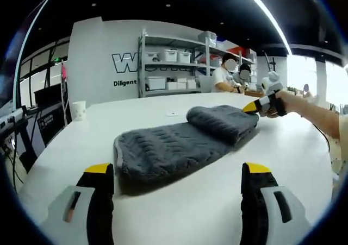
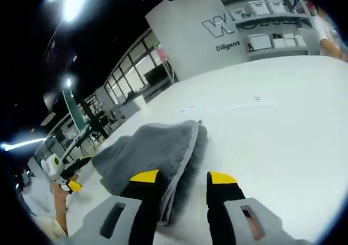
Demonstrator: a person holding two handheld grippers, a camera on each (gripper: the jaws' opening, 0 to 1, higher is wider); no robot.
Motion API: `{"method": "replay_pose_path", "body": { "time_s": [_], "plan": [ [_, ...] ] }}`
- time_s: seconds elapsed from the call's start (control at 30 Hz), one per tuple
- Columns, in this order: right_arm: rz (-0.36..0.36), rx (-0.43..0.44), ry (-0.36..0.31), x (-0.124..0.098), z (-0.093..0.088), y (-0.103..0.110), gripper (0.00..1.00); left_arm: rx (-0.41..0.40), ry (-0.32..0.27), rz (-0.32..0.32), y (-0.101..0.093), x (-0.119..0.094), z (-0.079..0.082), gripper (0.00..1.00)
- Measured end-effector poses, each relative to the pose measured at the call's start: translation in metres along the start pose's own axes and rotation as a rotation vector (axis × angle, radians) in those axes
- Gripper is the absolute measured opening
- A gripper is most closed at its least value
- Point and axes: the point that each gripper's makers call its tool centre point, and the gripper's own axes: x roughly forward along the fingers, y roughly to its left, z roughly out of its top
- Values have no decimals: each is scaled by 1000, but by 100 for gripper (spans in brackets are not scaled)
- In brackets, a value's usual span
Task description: Open the folded towel by lifting each exposed corner and separating the folded layers until the towel lies flat within the target outline without major curled edges
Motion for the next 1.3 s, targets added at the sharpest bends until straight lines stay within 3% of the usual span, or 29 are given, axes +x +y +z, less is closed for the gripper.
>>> {"method": "replay_pose_path", "body": {
  "time_s": [0.33, 0.53, 0.63, 1.0, 1.23, 1.3],
  "plan": [
    [19, 32, 12, 2, 0, 8, 0, -3, -16, -16, -2, -2, 4, 96],
    [56, 98, -20, -4, 12, 13, 0, -8, -20, -54, -9, -2, 5, 96],
    [57, 103, -26, -8, 16, 14, 0, 6, -24, -41, -8, -4, 6, 96],
    [20, 49, -56, -21, 39, 11, 0, 10, -26, -53, -9, -5, 7, 96],
    [-58, -61, -18, -30, 37, -7, 0, 14, -12, -54, -10, -4, 4, 96],
    [-72, -72, -8, -42, 43, -8, 0, 10, -9, -56, -10, -4, 3, 96]
  ]
}}
